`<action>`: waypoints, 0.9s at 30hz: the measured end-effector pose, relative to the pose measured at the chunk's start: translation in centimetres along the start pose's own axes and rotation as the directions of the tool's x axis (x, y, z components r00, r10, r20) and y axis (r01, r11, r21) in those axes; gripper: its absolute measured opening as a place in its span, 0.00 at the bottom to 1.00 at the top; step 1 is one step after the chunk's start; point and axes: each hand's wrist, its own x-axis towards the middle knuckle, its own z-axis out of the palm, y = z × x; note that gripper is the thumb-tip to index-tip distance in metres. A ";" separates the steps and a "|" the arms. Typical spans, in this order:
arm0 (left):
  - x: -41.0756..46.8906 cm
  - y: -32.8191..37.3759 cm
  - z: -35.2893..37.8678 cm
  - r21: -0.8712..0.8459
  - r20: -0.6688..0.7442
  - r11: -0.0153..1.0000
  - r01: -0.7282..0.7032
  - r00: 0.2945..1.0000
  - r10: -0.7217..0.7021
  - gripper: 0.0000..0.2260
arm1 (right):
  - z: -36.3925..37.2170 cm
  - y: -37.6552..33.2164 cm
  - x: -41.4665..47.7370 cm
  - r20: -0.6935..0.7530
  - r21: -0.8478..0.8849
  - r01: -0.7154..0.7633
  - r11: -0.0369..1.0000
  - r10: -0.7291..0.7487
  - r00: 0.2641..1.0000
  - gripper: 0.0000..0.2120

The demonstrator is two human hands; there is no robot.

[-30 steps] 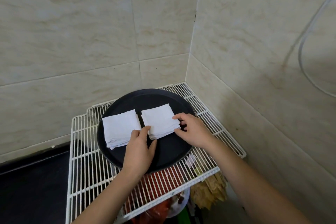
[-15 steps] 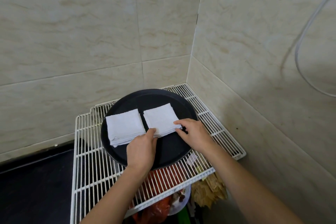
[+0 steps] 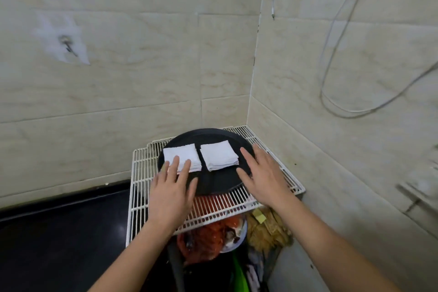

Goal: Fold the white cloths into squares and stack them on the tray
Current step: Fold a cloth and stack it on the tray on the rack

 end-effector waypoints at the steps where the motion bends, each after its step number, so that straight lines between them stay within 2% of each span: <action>1: -1.7 -0.5 -0.8 0.010 -0.018 1.000 0.012 1.000 -0.012 0.27 | -0.3 -0.6 -1.2 -0.017 -0.025 0.019 0.999 -0.020 1.000 0.31; 4: -9.0 -1.4 -3.3 0.050 -0.018 0.990 0.135 0.991 -0.134 0.29 | -0.5 -3.4 -5.9 -0.064 -0.044 0.129 0.991 -0.132 0.989 0.32; 7: -17.1 -2.5 -5.4 0.095 -0.015 0.959 0.267 0.964 -0.266 0.30 | 1.4 -6.8 -11.0 -0.106 0.020 0.206 0.978 -0.203 0.973 0.32; 11: -30.1 -4.9 -9.9 0.272 0.021 0.882 0.385 0.914 -0.406 0.31 | 5.4 -13.3 -19.8 -0.003 0.107 0.351 0.930 -0.353 0.936 0.33; 14: -36.6 -7.2 -13.8 0.350 0.009 0.806 0.478 0.859 -0.513 0.32 | 6.3 -18.9 -23.8 0.030 0.161 0.408 0.899 -0.417 0.908 0.35; 17: -41.4 -9.6 -17.3 0.372 -0.015 0.747 0.551 0.808 -0.588 0.32 | 5.8 -23.9 -26.6 0.047 0.200 0.478 0.855 -0.496 0.867 0.35; 22: -49.9 -16.1 -23.2 0.363 -0.110 0.615 0.700 0.688 -0.718 0.32 | 5.1 -35.1 -30.3 0.017 0.226 0.632 0.741 -0.652 0.758 0.36; 27: -59.1 -24.8 -29.0 0.345 -0.197 0.497 0.796 0.579 -0.791 0.32 | 7.2 -50.2 -34.4 0.012 0.242 0.734 0.635 -0.758 0.652 0.38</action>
